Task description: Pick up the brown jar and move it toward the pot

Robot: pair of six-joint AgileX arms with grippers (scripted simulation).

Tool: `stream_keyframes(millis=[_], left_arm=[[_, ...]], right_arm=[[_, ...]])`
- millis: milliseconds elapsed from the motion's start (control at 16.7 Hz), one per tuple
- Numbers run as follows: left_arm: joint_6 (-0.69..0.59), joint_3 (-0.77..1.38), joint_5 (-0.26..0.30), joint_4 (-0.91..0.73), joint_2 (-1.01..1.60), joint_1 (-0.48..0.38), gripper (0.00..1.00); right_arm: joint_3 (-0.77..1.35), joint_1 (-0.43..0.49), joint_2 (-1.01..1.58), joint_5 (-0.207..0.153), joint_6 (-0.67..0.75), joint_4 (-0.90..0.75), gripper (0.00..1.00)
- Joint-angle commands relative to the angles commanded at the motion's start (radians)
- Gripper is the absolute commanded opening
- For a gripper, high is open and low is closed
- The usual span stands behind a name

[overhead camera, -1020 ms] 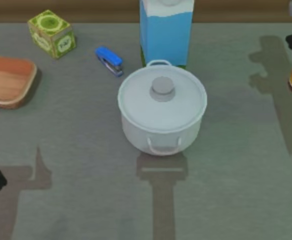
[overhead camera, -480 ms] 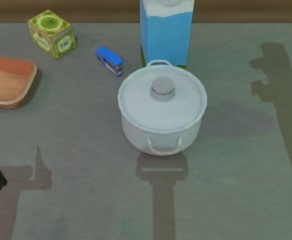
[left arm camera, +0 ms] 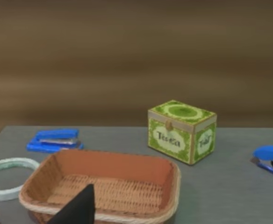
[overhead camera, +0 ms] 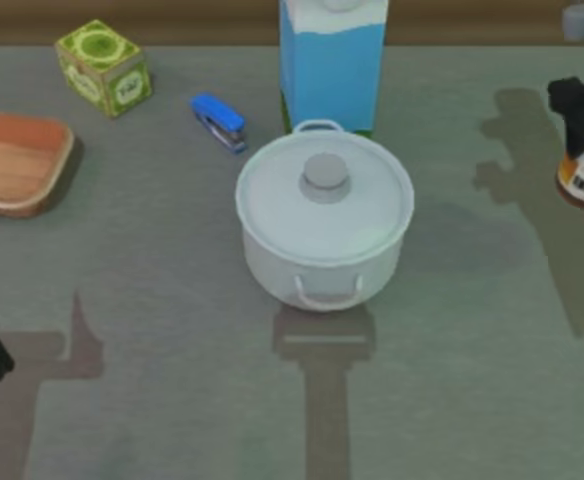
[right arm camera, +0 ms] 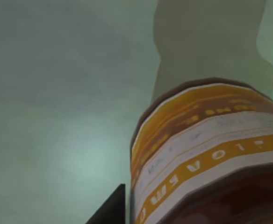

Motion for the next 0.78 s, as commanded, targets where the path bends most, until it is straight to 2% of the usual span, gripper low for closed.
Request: stream_keyframes(millis=[420,540,780], left_arm=[[0.000,0.000,0.000,0.000,0.000,0.000,1.00],[0.000,0.000,0.000,0.000,0.000,0.000,1.00],[0.000,0.000,0.000,0.000,0.000,0.000,1.00]], right_arm=[[-0.117,0.171,0.006,0.039,0.412,0.116,0.00],[-0.137,0.200,0.003,0.046,0.465,0.139,0.00],[-0.142,0.207,0.002,0.047,0.476,0.145,0.00]])
